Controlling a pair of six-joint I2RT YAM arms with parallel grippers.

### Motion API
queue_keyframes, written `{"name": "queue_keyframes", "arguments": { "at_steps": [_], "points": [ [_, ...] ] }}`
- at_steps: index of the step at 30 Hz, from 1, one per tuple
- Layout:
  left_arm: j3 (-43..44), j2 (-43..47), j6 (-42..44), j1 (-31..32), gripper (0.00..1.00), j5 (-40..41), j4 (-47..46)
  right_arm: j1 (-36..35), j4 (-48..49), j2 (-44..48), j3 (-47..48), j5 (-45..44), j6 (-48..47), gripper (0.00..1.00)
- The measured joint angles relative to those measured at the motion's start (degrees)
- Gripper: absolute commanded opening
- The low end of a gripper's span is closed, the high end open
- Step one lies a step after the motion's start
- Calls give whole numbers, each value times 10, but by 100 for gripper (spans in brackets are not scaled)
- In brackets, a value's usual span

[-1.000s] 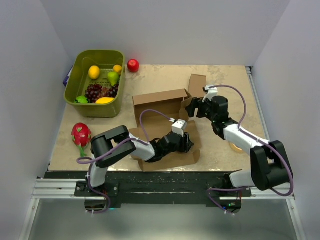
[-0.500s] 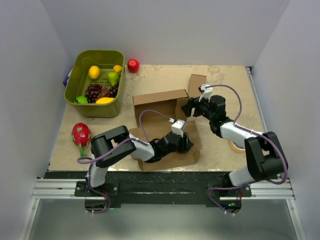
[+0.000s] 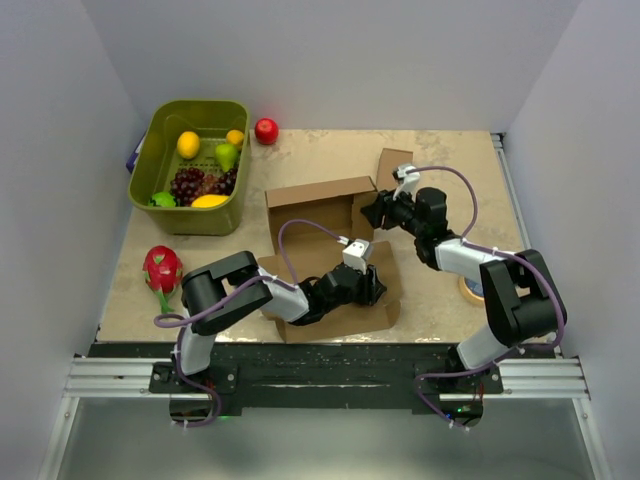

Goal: Fold the paper box

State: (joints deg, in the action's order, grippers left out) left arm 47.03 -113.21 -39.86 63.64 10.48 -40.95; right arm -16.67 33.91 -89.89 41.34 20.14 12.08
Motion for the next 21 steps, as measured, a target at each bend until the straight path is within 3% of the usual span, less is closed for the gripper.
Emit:
{"name": "queue_keyframes", "arguments": {
  "at_steps": [6, 9, 12, 15, 21],
  "points": [
    [1, 1, 0, 0, 49, -1, 4, -5, 5, -3, 0, -11, 2, 25],
    [8, 5, 4, 0, 55, -2, 19, -12, 2, -3, 3, -36, -6, 16],
    [21, 15, 13, 0, 74, -9, 54, -24, -3, -3, 5, -73, -17, 14],
    [29, 41, 25, 2, 83, -13, 103, -32, -7, -1, 5, -92, -22, 10],
    [30, 133, 54, 2, 89, -10, 252, -40, -20, 7, 5, -120, -35, 6]
  ]
}}
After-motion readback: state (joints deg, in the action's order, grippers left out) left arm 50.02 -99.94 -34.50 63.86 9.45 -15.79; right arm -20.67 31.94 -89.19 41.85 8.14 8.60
